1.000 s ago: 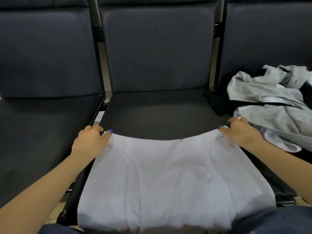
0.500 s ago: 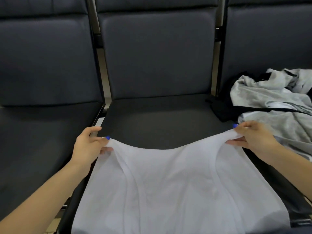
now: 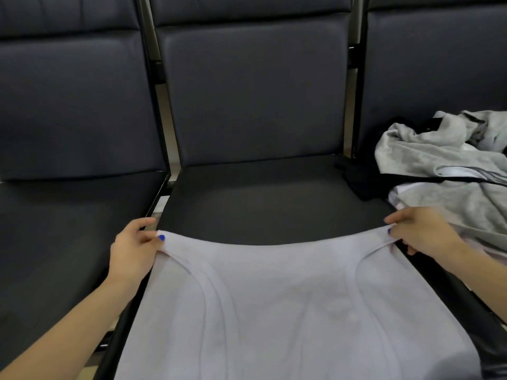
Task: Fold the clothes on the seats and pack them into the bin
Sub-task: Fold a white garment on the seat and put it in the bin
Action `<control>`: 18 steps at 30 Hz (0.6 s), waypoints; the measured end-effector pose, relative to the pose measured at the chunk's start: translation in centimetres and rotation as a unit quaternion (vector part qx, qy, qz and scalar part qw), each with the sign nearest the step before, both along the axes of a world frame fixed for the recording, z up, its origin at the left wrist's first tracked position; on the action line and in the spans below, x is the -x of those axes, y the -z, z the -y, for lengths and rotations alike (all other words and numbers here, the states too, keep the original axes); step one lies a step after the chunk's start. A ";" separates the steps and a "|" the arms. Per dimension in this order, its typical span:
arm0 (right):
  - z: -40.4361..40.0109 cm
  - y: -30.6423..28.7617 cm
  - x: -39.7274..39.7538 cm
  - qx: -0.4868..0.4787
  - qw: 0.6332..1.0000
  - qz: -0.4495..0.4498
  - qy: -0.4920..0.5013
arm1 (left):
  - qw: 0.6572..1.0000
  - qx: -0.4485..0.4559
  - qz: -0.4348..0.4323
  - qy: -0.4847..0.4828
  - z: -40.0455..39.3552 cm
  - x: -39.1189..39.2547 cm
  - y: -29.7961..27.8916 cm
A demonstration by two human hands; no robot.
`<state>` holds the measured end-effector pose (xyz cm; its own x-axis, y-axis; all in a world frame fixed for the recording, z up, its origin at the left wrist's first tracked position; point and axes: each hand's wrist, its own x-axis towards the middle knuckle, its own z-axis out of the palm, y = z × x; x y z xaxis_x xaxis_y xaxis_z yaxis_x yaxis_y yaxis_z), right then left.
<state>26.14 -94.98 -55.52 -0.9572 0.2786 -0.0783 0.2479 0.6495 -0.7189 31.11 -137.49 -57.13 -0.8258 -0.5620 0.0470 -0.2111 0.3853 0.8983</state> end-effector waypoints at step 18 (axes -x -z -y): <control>-0.3 -1.0 -0.9 0.076 0.995 -0.042 -0.040 | 0.931 0.344 0.093 0.078 -0.1 0.3 -0.2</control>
